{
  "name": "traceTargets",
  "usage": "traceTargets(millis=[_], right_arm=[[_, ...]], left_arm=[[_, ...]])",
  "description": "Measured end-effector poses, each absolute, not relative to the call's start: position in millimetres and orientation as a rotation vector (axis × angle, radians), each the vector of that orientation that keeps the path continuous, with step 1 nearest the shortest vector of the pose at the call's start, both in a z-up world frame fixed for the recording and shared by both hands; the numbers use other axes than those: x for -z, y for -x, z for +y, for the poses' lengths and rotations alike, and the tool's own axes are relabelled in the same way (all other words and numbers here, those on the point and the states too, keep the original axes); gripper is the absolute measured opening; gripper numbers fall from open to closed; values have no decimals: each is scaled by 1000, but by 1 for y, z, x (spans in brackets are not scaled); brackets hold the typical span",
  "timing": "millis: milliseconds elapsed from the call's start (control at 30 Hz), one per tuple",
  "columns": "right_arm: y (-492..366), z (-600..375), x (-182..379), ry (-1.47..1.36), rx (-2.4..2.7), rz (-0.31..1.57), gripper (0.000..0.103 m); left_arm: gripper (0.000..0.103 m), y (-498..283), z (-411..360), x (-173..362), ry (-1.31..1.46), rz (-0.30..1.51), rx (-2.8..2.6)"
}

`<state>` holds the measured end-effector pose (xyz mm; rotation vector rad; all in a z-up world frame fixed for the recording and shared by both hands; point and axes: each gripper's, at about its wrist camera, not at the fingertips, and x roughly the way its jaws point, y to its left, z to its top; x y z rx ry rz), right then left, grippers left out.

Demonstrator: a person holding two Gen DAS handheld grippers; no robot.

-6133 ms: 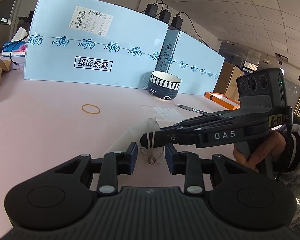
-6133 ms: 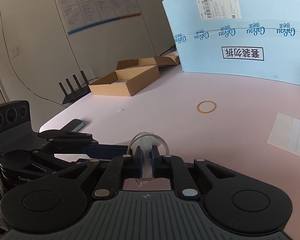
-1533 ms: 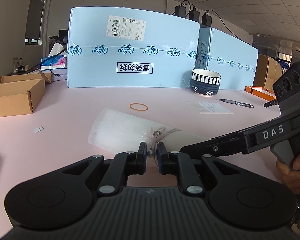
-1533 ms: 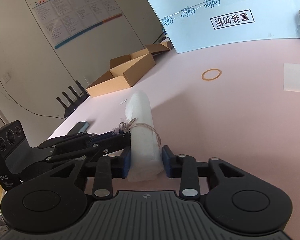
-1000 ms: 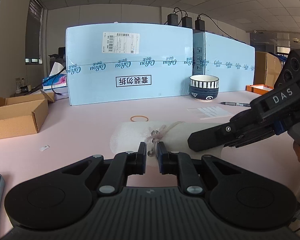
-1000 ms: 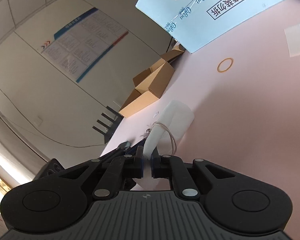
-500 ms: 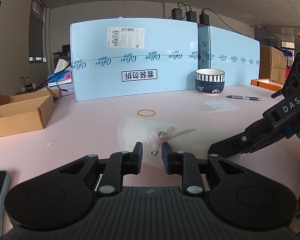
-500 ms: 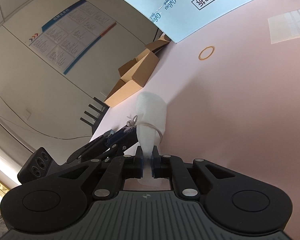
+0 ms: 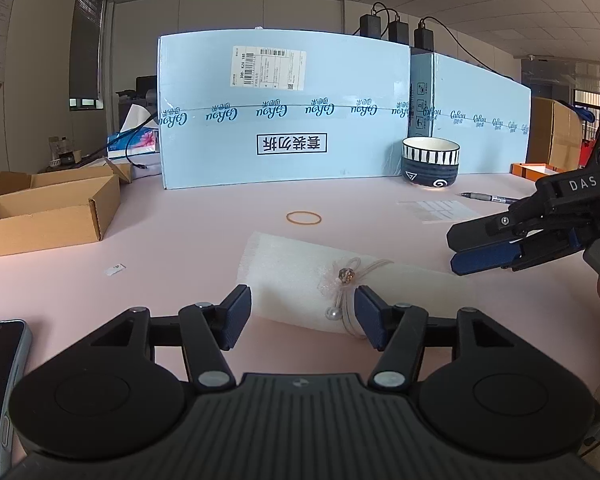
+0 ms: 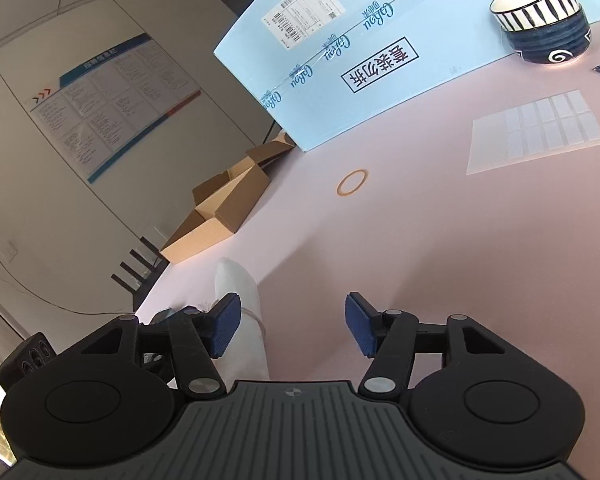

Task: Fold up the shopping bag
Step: 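Open both grippers and lift them off the tied roll, then grasp the tied bag roll with the right gripper and lift it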

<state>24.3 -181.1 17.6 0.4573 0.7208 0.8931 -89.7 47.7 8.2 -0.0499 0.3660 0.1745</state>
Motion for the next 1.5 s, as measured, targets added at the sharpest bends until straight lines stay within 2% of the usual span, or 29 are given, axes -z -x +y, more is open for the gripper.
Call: traceTargets(millis=[100,233,300,433,500,600,733,900,1067,1233,1367,1433,1500], right_arm=[[-17,-183,-23,-381,-854,666,80],[-5,-178,-32,-258,-864,605,82],[4,-172,-40,-146,-872,555,87],[23,-155,-59,181,-905,433,91],[29,-148,-66,282,-933,387,100],[33,-137,-73,368,-993,370,102],[34,-121,-76,408,-1035,420,102],[41,-102,-74,557,-1086,449,102],[51,-79,-91,811,-1127,383,102],[44,-60,-97,781,-1166,444,102],[41,-46,-71,836,-1204,518,95],[41,-46,-64,837,-1209,534,81],[33,-43,-57,820,-1194,577,57]], left_arm=[[76,97,49,-11,91,360,-134],[76,105,50,-11,112,367,-103],[76,112,52,-13,81,368,-108],[77,128,57,-31,-181,361,-116],[82,131,57,-40,-373,344,-123],[83,127,61,-45,-656,325,-140],[83,115,70,-45,-870,330,-91],[85,95,73,-47,-879,372,51],[86,74,75,-35,-895,447,137],[86,63,76,-32,-952,422,220],[86,53,75,-28,-982,432,299],[86,50,73,-22,-1023,439,316],[86,47,71,-17,-1047,442,336]])
